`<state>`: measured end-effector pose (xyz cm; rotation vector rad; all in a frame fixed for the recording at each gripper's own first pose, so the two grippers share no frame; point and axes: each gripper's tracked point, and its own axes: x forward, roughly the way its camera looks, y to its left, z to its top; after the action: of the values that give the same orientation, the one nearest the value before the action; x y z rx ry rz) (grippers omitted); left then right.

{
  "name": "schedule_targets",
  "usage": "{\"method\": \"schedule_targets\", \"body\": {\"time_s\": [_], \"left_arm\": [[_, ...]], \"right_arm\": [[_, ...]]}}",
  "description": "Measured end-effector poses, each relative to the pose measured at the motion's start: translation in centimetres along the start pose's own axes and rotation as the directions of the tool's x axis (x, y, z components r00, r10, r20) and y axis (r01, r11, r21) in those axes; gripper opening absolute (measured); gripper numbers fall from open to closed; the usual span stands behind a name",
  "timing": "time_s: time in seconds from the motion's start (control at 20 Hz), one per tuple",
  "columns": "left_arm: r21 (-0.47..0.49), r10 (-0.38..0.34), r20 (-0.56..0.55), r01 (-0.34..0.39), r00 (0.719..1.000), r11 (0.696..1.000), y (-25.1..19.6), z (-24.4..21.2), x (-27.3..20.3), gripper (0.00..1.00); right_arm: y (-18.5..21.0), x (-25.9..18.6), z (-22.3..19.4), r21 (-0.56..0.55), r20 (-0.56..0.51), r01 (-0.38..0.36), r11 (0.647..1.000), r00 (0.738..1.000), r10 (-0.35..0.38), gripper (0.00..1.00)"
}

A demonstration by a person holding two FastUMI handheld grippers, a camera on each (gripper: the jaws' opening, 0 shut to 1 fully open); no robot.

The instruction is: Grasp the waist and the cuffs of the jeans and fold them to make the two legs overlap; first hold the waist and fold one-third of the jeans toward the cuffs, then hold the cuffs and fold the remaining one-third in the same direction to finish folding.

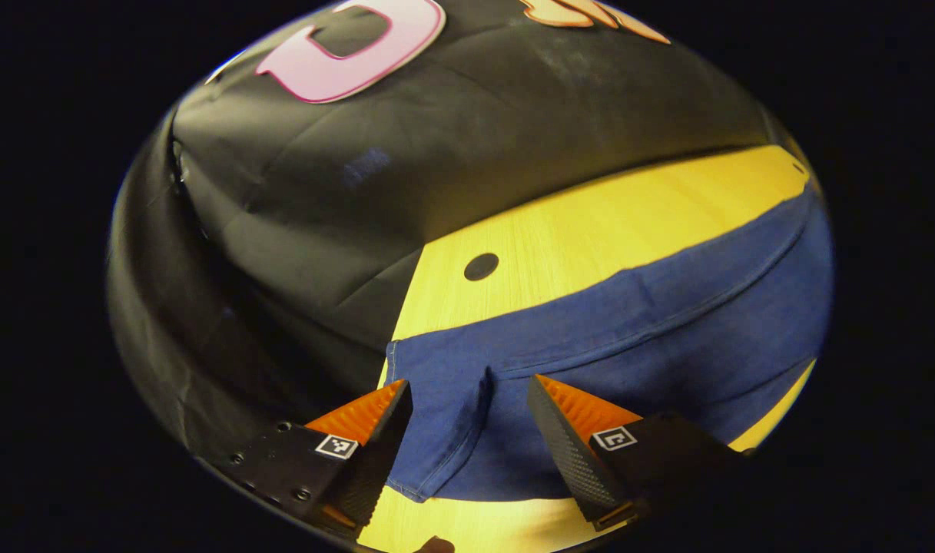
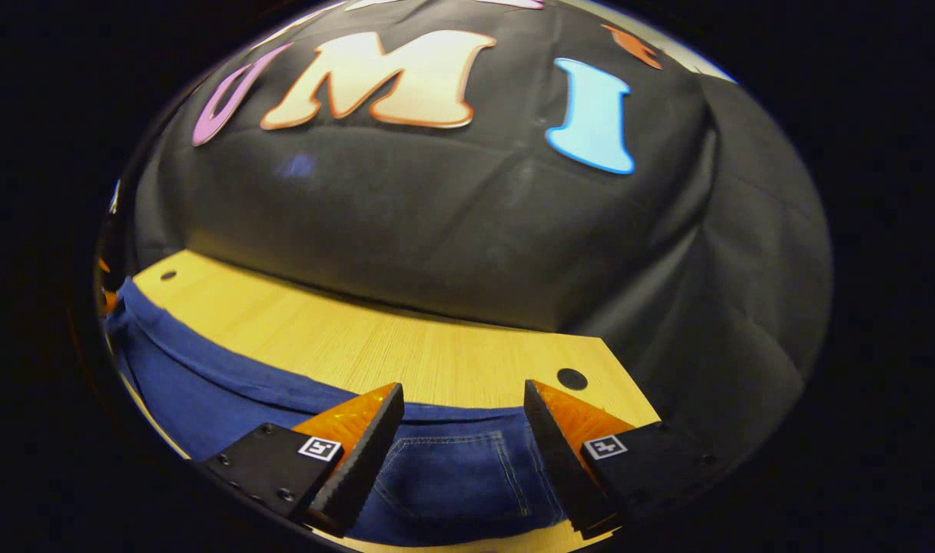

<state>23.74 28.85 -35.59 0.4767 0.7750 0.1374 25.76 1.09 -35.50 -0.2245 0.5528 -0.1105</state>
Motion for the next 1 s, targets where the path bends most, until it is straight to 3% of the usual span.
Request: {"method": "schedule_targets", "body": {"time_s": [0.3, 0.65, 0.75, 0.85, 1.0], "left_arm": [[-0.142, -0.074, 0.156, 0.097, 0.985, 0.985, 1.1, 2.9, -3.4, 0.94], [-0.190, -0.159, 0.225, 0.203, 0.961, 0.961, 0.3, 5.8, -7.2, 0.95], [-0.177, -0.178, 0.224, 0.220, 0.958, 0.959, -1.3, 5.6, -8.2, 0.95], [-0.167, -0.185, 0.221, 0.224, 0.958, 0.960, -2.5, 5.1, -9.0, 0.95], [-0.173, -0.202, 0.202, 0.238, 0.958, 0.956, -3.7, 4.7, -9.4, 0.95]], "right_arm": [[-7.2, -3.2, -4.4, 0.212, -0.124, 0.135, 0.968, 0.986, -0.110, 0.98], [-11.2, -2.8, -11.4, 0.422, -0.290, 0.266, 0.866, 0.945, -0.149, 0.99], [-11.9, -2.6, -12.5, 0.426, -0.322, 0.314, 0.849, 0.929, -0.182, 0.95], [-12.9, -2.5, -13.4, 0.400, -0.345, 0.357, 0.844, 0.912, -0.222, 0.99], [-12.0, -2.3, -15.6, 0.403, -0.414, 0.361, 0.841, 0.891, -0.184, 0.99]]}}
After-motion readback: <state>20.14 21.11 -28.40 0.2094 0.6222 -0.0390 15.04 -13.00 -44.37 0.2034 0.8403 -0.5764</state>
